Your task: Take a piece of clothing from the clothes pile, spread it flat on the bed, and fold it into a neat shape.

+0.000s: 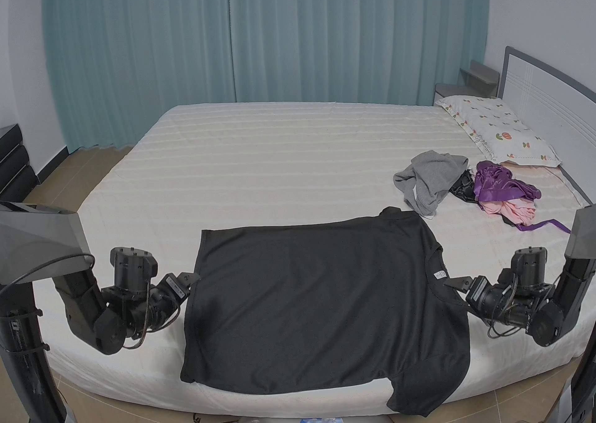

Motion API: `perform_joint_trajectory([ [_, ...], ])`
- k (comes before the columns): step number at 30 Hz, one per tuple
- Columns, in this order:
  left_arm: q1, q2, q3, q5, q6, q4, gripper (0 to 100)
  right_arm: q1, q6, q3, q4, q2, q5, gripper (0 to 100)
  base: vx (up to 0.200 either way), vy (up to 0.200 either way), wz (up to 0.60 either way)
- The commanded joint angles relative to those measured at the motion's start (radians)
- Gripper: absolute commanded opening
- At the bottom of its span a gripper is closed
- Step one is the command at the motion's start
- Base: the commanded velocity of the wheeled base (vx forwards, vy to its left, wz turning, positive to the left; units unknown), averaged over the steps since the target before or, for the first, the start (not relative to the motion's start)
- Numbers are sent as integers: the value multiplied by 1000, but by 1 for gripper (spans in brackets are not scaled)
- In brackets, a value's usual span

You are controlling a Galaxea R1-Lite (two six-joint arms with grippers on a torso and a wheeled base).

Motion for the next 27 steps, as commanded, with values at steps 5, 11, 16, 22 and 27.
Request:
perform_joint_trajectory([
  [5, -77, -50, 203, -38, -130, -85, 100, 13, 28, 253, -186, -47, 21, 100, -80, 0, 0],
  [11, -86, -19, 206, -33, -135, -107, 100, 7, 28, 275, -273, 4, 19, 100, 0, 0, 0],
  [16, -144, 6, 250, -12, -118, -110, 100, -16, 25, 275, -305, 25, 23, 100, 0, 0, 0],
  [22, -249, 46, 276, 48, -115, -111, 100, -12, 24, 275, -327, 71, 24, 100, 0, 0, 0],
  [27, -284, 49, 282, 57, -116, -110, 100, -7, 27, 275, -347, 85, 24, 100, 0, 0, 0],
])
